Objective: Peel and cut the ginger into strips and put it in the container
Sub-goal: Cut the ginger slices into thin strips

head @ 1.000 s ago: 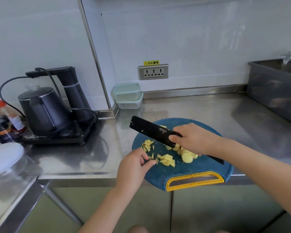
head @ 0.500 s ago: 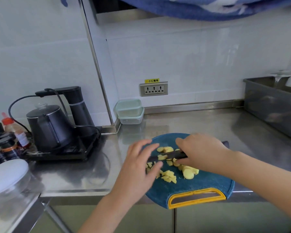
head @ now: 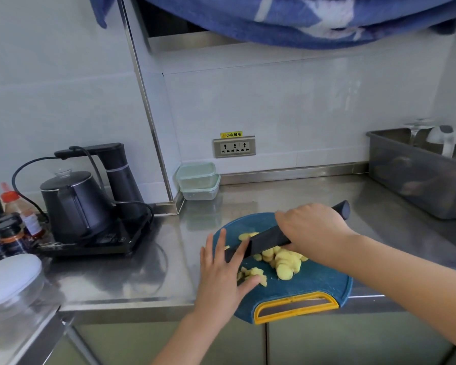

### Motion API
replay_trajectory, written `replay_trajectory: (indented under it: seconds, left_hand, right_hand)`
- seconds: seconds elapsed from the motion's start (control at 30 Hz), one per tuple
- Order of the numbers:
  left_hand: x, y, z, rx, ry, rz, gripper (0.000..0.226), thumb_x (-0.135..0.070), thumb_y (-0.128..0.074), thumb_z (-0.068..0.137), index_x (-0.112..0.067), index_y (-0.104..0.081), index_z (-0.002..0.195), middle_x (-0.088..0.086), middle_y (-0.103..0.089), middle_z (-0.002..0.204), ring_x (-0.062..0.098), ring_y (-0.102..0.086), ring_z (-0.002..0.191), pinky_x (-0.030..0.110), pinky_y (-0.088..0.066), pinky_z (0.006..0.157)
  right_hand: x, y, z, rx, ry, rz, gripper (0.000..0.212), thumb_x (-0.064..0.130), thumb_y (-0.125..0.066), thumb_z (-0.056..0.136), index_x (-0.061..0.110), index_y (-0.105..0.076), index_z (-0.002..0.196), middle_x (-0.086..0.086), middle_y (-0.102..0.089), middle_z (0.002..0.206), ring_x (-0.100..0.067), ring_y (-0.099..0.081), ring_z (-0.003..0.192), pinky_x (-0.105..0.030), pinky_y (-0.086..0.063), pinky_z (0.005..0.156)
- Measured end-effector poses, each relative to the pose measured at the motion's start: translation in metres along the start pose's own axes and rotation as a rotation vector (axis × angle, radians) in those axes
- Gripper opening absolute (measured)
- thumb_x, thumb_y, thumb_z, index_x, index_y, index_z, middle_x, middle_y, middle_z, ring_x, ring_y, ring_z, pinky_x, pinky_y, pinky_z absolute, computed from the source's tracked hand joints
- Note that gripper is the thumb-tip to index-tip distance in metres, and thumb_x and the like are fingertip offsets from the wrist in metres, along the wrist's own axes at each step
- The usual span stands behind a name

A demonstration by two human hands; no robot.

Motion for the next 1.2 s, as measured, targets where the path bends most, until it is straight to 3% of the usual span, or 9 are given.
replay_trajectory:
  seconds: [0.03,0.13,0.2,0.33,0.47,0.6,0.77,1.03,1.2]
  left_hand:
    - [0.006,-0.003,0.001,0.011,0.025,0.036,0.074,-0.076,-0.016,0.085,-0.034,-0.038,0.141,0.015,-0.032,0.15,0.037,-0.014,0.137,0.056,-0.036,0.104]
    - [0.013,-0.009,0.001,0.075,0.058,0.004,0.088,-0.081,0.002,0.074,-0.038,-0.013,0.149,0.006,0.004,0.159,0.03,0.016,0.143,0.048,-0.001,0.117]
    - [0.017,-0.008,0.002,0.084,0.07,-0.036,0.09,-0.082,0.002,0.072,-0.037,-0.011,0.15,0.001,0.009,0.159,0.026,0.022,0.142,0.043,0.007,0.116]
    - [0.024,0.0,0.002,0.118,0.101,-0.077,0.094,-0.082,0.0,0.072,-0.032,-0.015,0.15,-0.001,0.008,0.159,0.021,0.021,0.143,0.04,0.008,0.116]
    - [0.011,-0.003,0.0,0.124,0.099,-0.07,0.093,-0.08,-0.025,0.077,-0.028,-0.004,0.152,-0.002,0.012,0.158,0.02,0.021,0.143,0.038,0.008,0.116]
    - [-0.012,-0.017,0.005,0.145,0.125,-0.035,0.102,-0.079,-0.043,0.075,-0.027,0.001,0.151,0.001,0.014,0.158,0.024,0.019,0.144,0.041,0.009,0.116]
    - [-0.007,-0.024,0.013,0.175,0.244,-0.006,0.109,-0.084,-0.039,0.072,-0.021,0.0,0.152,0.009,0.01,0.159,0.03,0.016,0.144,0.045,0.007,0.117]
    - [0.018,-0.017,0.032,0.088,0.389,-0.009,0.095,-0.074,-0.036,0.084,-0.013,-0.008,0.151,0.014,-0.004,0.158,0.034,0.003,0.145,0.046,0.003,0.117]
    - [0.033,-0.018,0.044,0.099,0.404,-0.035,0.081,-0.065,-0.035,0.09,-0.013,-0.017,0.149,0.013,-0.015,0.156,0.034,-0.007,0.144,0.045,-0.003,0.117]
  right_hand:
    - [-0.005,-0.001,-0.001,0.006,-0.024,-0.004,0.019,0.028,-0.047,0.099,0.012,-0.05,0.109,-0.001,-0.062,0.095,-0.019,-0.053,0.075,-0.029,-0.035,0.059]
    - [-0.018,-0.002,-0.005,0.013,-0.073,-0.011,0.02,0.031,-0.047,0.098,0.013,-0.047,0.106,0.004,-0.049,0.075,-0.018,-0.047,0.07,-0.027,-0.03,0.049]
    - [-0.026,-0.002,-0.011,0.005,-0.088,-0.015,0.023,0.036,-0.046,0.098,0.014,-0.045,0.105,0.005,-0.041,0.07,-0.019,-0.046,0.069,-0.028,-0.032,0.051]
    - [-0.046,-0.003,-0.025,0.004,-0.142,-0.008,0.033,0.049,-0.044,0.096,0.018,-0.045,0.106,0.003,-0.059,0.092,-0.02,-0.058,0.082,-0.029,-0.037,0.062]
    - [-0.063,-0.012,-0.032,0.021,-0.239,0.053,0.033,0.054,-0.048,0.092,0.021,-0.042,0.093,0.009,-0.04,0.071,-0.017,-0.049,0.071,-0.026,-0.036,0.056]
    - [-0.072,-0.023,-0.031,0.013,-0.356,0.203,0.038,0.059,-0.05,0.089,0.021,-0.044,0.09,0.007,-0.042,0.071,-0.017,-0.049,0.071,-0.028,-0.039,0.058]
    - [-0.073,-0.044,-0.033,-0.003,-0.439,0.349,0.038,0.059,-0.051,0.089,0.022,-0.045,0.086,0.008,-0.044,0.07,-0.015,-0.048,0.066,-0.027,-0.039,0.056]
    - [-0.078,-0.079,-0.036,0.059,-0.542,0.574,0.033,0.049,-0.053,0.09,0.021,-0.048,0.074,0.002,-0.057,0.071,-0.013,-0.053,0.061,-0.025,-0.038,0.049]
    - [-0.088,-0.091,-0.042,0.114,-0.576,0.592,0.035,0.051,-0.056,0.089,0.02,-0.048,0.073,0.002,-0.057,0.072,-0.012,-0.051,0.061,-0.024,-0.035,0.048]
Point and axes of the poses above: each hand's wrist, its own z-axis towards the middle knuckle, its own y-axis out of the back of the hand, x = y × z, the point moved 6 cm from there along z, towards the middle knuckle
